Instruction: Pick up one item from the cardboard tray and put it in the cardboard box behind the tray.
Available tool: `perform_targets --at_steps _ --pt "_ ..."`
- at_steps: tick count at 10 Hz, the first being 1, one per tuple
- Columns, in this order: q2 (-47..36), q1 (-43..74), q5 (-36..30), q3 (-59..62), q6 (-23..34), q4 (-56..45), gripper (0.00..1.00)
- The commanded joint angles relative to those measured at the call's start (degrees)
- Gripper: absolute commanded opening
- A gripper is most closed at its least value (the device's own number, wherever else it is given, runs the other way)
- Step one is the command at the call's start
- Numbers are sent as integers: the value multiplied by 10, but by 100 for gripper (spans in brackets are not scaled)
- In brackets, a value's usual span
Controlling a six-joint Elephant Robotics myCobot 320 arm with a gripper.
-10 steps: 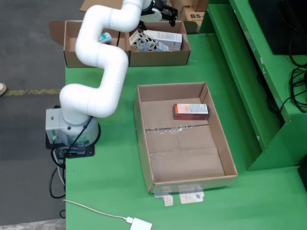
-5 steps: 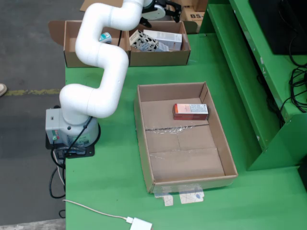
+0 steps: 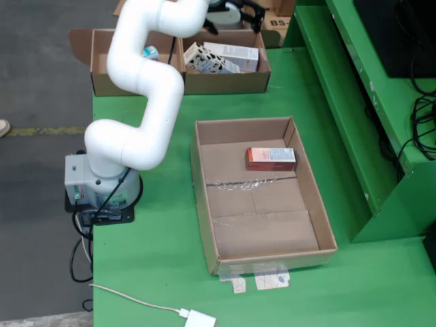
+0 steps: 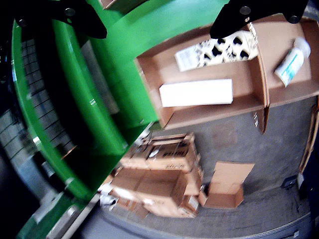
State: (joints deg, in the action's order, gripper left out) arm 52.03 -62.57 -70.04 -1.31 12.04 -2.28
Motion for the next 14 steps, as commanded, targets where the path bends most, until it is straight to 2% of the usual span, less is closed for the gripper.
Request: perform_targets --at_steps 1,2,3,4,5,6,7,8,9,11,12,13,14 --pt "-56 51 -27 13 -13 -124 70" --pt "-105 119 -88 13 -50 -266 70" --pt "-105 119 -88 13 -50 -266 70" --pt "-128 144 -110 13 -69 -339 70" --pt "-269 187 -144 -191 -112 -373 70" --pt "-269 187 -144 -191 -112 -373 70" --pt "-442 215 -153 -477 -138 -251 70" --pt "-442 215 -153 -477 -138 -251 70" --pt "-581 264 -172 -671 -157 -184 70" --pt "-581 264 -172 -671 -157 -184 70" --pt "-801 308 -190 -886 -217 -175 70" --pt "-801 308 -190 -886 -217 -175 70" --pt "-857 347 -198 -921 -206 -190 70"
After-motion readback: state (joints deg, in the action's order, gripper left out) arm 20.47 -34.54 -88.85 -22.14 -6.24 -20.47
